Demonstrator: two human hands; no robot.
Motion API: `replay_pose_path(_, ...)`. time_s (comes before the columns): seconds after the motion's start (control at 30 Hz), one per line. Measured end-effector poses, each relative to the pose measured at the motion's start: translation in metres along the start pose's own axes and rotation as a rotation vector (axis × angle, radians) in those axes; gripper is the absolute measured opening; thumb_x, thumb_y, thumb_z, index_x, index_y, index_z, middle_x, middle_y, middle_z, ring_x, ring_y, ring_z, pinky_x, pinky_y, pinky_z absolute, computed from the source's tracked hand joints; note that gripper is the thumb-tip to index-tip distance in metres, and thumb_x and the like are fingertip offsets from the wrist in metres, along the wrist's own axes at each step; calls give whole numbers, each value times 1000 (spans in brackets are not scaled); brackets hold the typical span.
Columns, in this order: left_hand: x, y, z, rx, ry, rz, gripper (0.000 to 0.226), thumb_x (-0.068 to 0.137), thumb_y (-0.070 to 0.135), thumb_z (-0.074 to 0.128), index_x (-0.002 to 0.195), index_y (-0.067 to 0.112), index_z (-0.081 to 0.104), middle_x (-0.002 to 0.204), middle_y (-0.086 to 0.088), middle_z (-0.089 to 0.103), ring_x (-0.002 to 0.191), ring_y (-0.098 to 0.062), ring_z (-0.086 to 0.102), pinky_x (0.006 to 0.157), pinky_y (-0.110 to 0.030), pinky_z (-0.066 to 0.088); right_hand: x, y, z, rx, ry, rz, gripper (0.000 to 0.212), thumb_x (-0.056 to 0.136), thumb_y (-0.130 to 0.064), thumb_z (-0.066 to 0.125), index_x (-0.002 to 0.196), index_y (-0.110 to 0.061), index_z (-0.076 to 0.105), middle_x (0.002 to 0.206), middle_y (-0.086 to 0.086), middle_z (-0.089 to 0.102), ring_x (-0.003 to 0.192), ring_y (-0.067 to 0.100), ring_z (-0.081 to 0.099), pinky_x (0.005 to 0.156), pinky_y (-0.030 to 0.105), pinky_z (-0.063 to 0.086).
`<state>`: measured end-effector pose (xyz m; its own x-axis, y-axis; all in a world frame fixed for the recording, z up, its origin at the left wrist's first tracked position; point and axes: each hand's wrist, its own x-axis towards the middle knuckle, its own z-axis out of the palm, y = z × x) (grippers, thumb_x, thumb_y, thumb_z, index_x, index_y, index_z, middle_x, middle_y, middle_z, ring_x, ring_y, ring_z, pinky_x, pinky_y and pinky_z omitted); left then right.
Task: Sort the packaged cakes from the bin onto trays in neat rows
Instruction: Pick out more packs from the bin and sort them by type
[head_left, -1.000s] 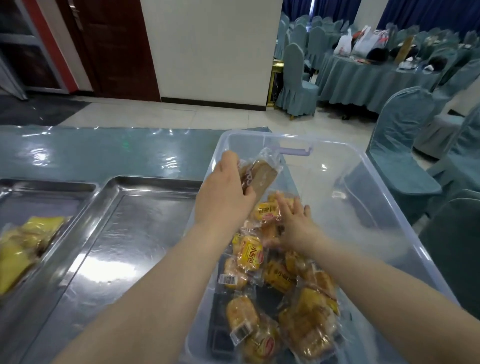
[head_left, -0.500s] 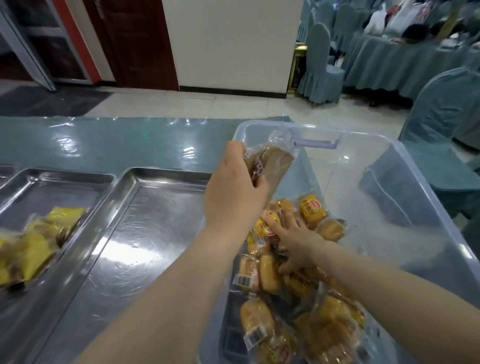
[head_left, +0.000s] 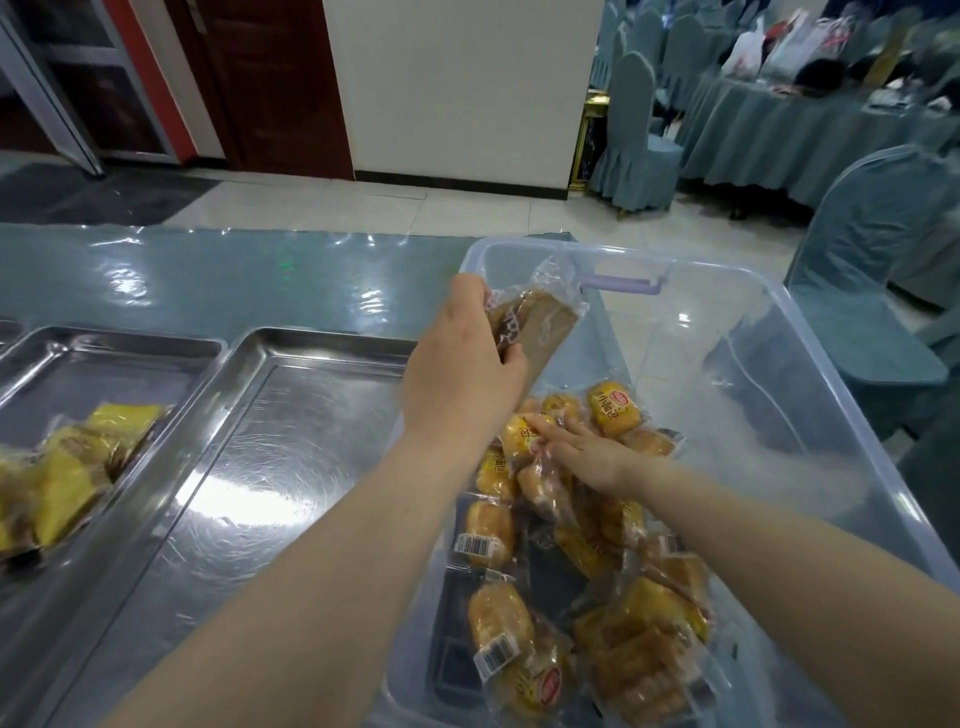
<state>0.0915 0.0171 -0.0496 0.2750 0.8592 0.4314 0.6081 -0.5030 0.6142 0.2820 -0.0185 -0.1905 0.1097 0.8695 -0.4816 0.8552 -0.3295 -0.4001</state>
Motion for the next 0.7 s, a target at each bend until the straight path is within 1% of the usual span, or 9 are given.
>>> replay_pose_path(0.07,0,-1,0,-7,3,-4,48,81,29,67,94,36,21,74,18,37,57,5,37,47,-10,22,-4,-4,-1,4,-97,44,84,64,-93,30,130,-69,-17,158,-2,-20,145,33,-4,113,55,5)
replay_pose_path(0.1,1,-2,0,-17,1,-6,48,81,29,67,94,36,21,74,19,36,58,5,38,47,-11,23,-6,-5,6,-104,-119,57,102,55,-95,39,126,-66,-28,156,-1,-26,145,36,-5,112,59,8)
replay_pose_path(0.17,0,-2,0,-36,-5,-4,48,82,29,67,95,36,21,76,18,37,60,5,39,48,-10,25,-9,-5,24,-337,-89,54,131,44,-90,59,118,-59,-44,152,4,-34,143,43,-4,108,66,13)
replay_pose_path(0.2,1,-1,1,-44,-3,-1,48,82,29,67,96,36,21,79,17,38,60,5,39,48,-10,26,-9,-4,32,-402,-46,41,139,40,-87,64,118,-56,-46,151,6,-35,142,45,-3,106,69,13)
replay_pose_path(0.27,2,-1,1,-57,8,1,46,82,28,67,97,34,24,83,15,41,61,5,41,49,-9,27,-7,-1,36,-454,36,-1,145,39,-83,69,122,-52,-46,153,9,-32,141,49,3,104,71,17)
replay_pose_path(0.4,3,-1,1,-78,8,-20,45,83,27,67,98,33,25,88,12,45,62,1,43,50,-11,32,1,8,31,-468,164,-43,135,60,-58,80,130,-54,-36,159,8,-13,138,45,24,98,57,42)
replay_pose_path(0.5,2,-1,2,-73,9,-12,46,83,28,67,98,34,24,90,11,46,62,1,42,50,-11,32,5,13,36,-438,256,-56,123,70,-42,79,134,-54,-26,158,10,0,121,39,50,83,46,54)
replay_pose_path(0.6,1,-1,2,-51,9,10,47,83,29,67,96,35,22,90,11,46,61,5,40,48,-10,28,5,17,44,-402,388,-100,91,86,-31,63,137,-50,-10,153,12,18,94,31,65,66,38,56)
replay_pose_path(0.7,0,-2,3,-33,9,16,48,83,29,67,95,36,21,87,13,45,60,6,39,47,-9,26,1,18,42,-392,450,-98,64,93,-28,51,137,-43,7,149,11,27,89,31,66,63,37,55)
